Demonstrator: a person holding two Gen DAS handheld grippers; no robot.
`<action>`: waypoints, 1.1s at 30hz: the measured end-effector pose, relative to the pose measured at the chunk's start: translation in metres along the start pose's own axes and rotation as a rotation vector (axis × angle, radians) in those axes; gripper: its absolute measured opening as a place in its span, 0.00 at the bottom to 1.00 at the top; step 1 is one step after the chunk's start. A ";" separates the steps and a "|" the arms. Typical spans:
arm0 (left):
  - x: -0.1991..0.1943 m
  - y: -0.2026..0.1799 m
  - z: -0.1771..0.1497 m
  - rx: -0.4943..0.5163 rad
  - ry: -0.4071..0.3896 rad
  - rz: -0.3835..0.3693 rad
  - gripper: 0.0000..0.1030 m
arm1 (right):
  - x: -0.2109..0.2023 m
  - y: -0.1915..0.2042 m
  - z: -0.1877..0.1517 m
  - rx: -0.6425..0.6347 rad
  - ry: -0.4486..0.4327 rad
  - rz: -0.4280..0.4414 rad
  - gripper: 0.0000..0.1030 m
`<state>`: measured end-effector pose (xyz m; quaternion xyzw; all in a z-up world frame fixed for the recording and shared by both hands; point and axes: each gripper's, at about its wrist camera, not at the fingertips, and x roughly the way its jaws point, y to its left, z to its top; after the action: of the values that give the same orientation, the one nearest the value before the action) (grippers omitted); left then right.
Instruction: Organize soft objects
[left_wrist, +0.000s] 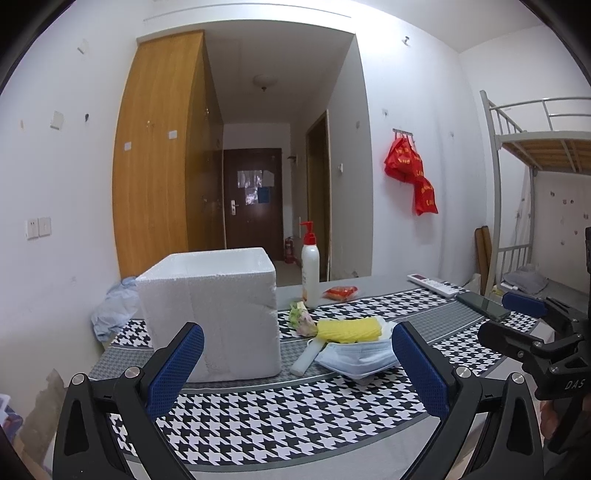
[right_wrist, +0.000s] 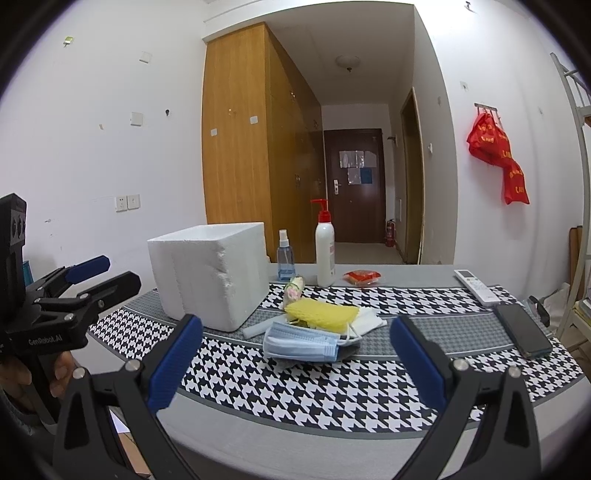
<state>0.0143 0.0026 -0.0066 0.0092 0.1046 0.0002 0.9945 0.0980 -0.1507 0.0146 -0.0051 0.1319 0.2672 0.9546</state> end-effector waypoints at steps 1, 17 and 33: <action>0.000 0.000 0.000 0.003 -0.001 -0.001 0.99 | 0.000 0.000 0.000 0.000 0.001 -0.001 1.00; 0.020 -0.002 -0.001 -0.021 0.070 -0.040 0.99 | 0.010 -0.008 -0.003 0.004 0.025 -0.009 1.00; 0.060 -0.015 -0.007 0.014 0.171 -0.089 0.99 | 0.043 -0.030 -0.007 0.023 0.107 -0.027 1.00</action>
<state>0.0716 -0.0120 -0.0264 0.0116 0.1894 -0.0439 0.9809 0.1466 -0.1550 -0.0048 -0.0102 0.1855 0.2519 0.9497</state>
